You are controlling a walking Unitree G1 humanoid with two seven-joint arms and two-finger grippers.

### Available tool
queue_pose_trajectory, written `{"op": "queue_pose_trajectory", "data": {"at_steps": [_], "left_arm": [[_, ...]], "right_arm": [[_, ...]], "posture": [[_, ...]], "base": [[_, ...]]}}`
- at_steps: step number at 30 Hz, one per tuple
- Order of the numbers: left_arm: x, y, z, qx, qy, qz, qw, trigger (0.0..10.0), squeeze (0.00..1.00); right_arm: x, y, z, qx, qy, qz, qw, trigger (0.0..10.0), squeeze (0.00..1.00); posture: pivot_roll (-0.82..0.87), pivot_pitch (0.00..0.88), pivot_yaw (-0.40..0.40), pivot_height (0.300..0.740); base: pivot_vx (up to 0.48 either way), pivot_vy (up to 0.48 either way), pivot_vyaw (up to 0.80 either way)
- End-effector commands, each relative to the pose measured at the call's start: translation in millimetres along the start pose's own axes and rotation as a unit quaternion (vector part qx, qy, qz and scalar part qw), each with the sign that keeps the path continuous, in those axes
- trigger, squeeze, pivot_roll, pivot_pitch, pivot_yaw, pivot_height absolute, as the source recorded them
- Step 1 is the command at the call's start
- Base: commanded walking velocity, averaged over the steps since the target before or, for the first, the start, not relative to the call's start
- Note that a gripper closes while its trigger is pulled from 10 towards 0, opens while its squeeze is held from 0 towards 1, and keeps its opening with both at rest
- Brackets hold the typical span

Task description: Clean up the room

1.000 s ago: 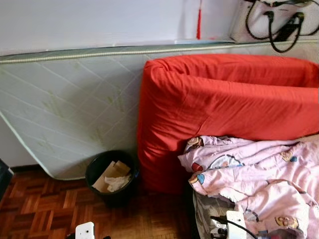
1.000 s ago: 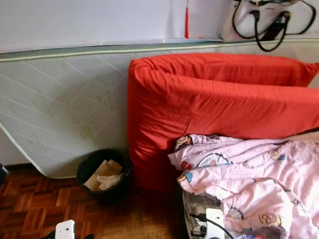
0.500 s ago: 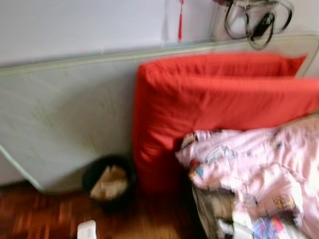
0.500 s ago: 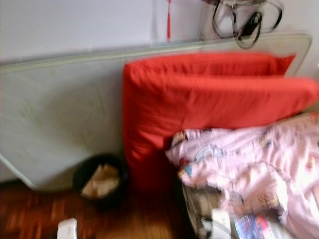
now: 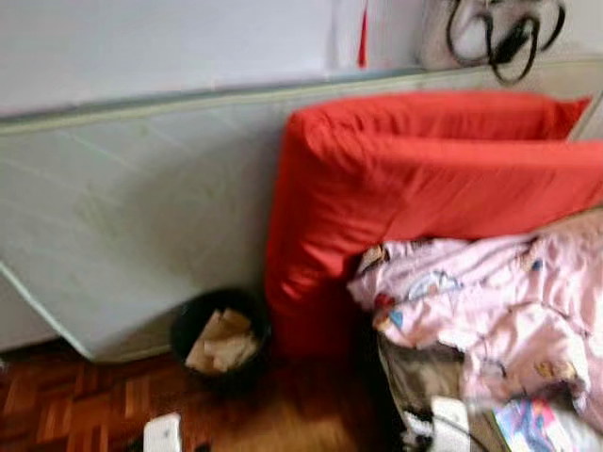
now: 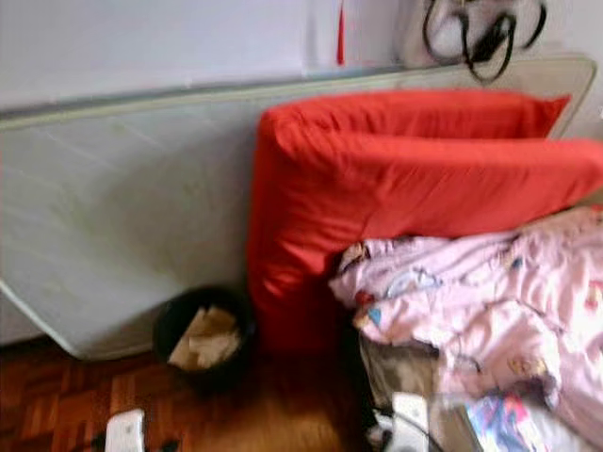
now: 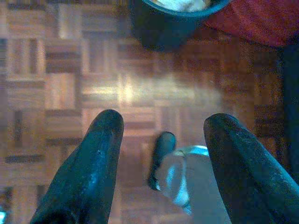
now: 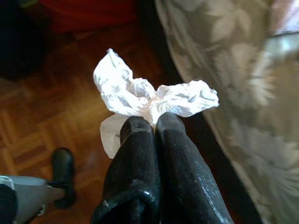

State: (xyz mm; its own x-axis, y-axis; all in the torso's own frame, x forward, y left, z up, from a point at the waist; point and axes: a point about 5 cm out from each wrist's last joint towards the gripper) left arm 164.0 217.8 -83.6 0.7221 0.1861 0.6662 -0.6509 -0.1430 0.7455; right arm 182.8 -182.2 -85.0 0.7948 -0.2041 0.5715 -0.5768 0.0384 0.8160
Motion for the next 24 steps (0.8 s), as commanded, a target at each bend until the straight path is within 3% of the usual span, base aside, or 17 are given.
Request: {"op": "queue_pose_trajectory", "data": {"at_steps": [1, 5, 11, 24], "left_arm": [[-1.3, -0.3, 4.5, -0.004, 0.004, -0.003, 1.000, 10.0, 0.00], [-1.3, -0.2, 4.2, -0.004, 0.004, -0.004, 1.000, 10.0, 0.00], [-1.6, -0.1, 3.8, -0.004, 0.004, -0.004, 1.000, 10.0, 0.00], [-1.1, -0.4, 4.2, -0.005, 0.003, -0.005, 1.000, 10.0, 0.00]], "right_arm": [[-5.1, 1.7, 9.5, -0.013, -0.001, -0.010, 1.000, 10.0, 0.00], [-6.8, 1.8, 9.3, -0.012, -0.002, -0.017, 1.000, 10.0, 0.00], [-7.1, 1.7, 8.0, -0.008, 0.000, -0.018, 1.000, 10.0, 0.00], [-5.7, 1.6, 7.3, -0.002, 0.002, -0.012, 1.000, 10.0, 0.00]], "posture": [[0.15, 0.000, -0.015, 0.740], [0.15, 0.000, -0.016, 0.740], [0.15, 0.000, -0.018, 0.740], [0.15, 0.000, -0.017, 0.740]], "base": [[0.000, 0.307, 0.00], [0.000, 0.311, 0.00], [0.000, 0.309, -0.76], [0.000, 0.308, 0.00]]}}
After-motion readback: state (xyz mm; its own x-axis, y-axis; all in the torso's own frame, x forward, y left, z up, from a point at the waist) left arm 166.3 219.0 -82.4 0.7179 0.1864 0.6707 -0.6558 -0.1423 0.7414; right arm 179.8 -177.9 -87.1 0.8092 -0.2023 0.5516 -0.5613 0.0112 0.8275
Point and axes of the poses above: a point about 5 cm out from each wrist's last joint towards the gripper, its own y axis pointing back from the gripper into the wrist, its own x axis along the axis of the wrist's last joint, z = x × y, and after that the axes turned 4 degrees about -y, right-handed
